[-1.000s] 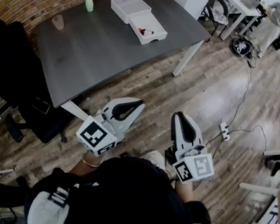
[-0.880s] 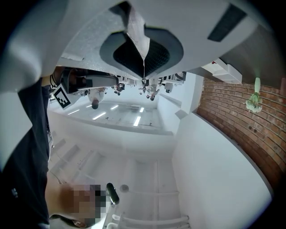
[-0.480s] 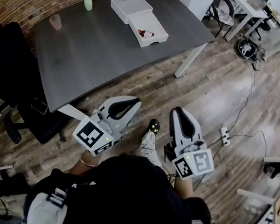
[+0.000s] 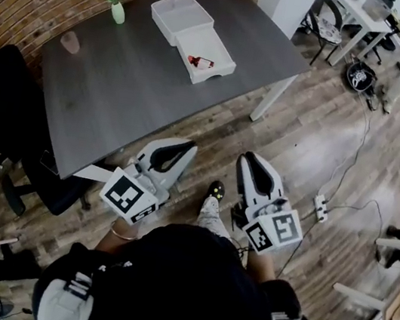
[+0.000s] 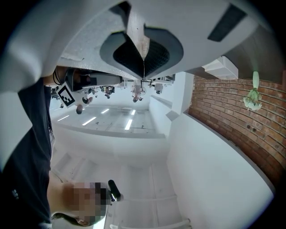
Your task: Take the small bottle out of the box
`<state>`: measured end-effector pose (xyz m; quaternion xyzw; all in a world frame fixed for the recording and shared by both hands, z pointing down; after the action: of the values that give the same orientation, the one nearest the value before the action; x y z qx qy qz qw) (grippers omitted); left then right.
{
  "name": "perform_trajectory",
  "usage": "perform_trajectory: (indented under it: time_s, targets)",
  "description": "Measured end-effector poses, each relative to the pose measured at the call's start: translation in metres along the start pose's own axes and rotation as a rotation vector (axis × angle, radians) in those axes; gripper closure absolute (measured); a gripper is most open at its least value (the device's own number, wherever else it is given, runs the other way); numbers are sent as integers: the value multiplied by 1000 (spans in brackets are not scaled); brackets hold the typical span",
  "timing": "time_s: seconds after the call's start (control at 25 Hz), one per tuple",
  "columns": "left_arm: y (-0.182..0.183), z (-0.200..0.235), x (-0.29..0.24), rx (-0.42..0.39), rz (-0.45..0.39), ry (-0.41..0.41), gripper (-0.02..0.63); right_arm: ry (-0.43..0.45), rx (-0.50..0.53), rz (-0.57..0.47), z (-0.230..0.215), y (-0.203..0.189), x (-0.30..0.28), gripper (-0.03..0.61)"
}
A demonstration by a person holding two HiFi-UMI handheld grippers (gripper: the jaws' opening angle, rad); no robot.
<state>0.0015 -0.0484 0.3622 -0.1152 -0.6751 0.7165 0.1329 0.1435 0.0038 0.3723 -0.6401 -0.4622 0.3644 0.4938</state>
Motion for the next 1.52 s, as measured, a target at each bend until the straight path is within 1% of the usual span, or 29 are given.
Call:
perform_trajectory:
  time_s: [0.44,0.68,0.84,1.04,1.24,1.4,1.52]
  targets:
    - [15,52,-77,-13,10,62,610,63,-15,25,-72,31,-60,522]
    - [17,75,-115,-14,27,115,611,116,-24,41,-112,42,-94,522]
    - [18,96,-138,-8,30,169,611,157,-22,57,-137,49,-118,520]
    - [16,110,-165,-21,29,215,611,207,-24,79,-166,51,-139,518]
    - [10,123,-173,-5,37,268,611,251,-20,116,-183,46,-161,517]
    - [-1,139,-162,10,59,321,611,289,-6,162,-180,32,-182,512]
    - [-5,157,-155,10,61,352,611,314,28,205,-177,22,-202,512]
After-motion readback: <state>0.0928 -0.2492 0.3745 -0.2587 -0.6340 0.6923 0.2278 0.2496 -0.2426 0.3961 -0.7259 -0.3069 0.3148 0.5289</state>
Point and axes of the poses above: the fingertips, and each gripper's own axes: x backward along the fingers, z to its left, y out of its top, the point moved 3 cm from there along x, backward along the fingers, and after that the axes turned 3 degrees about z, right-handed, at the moved point
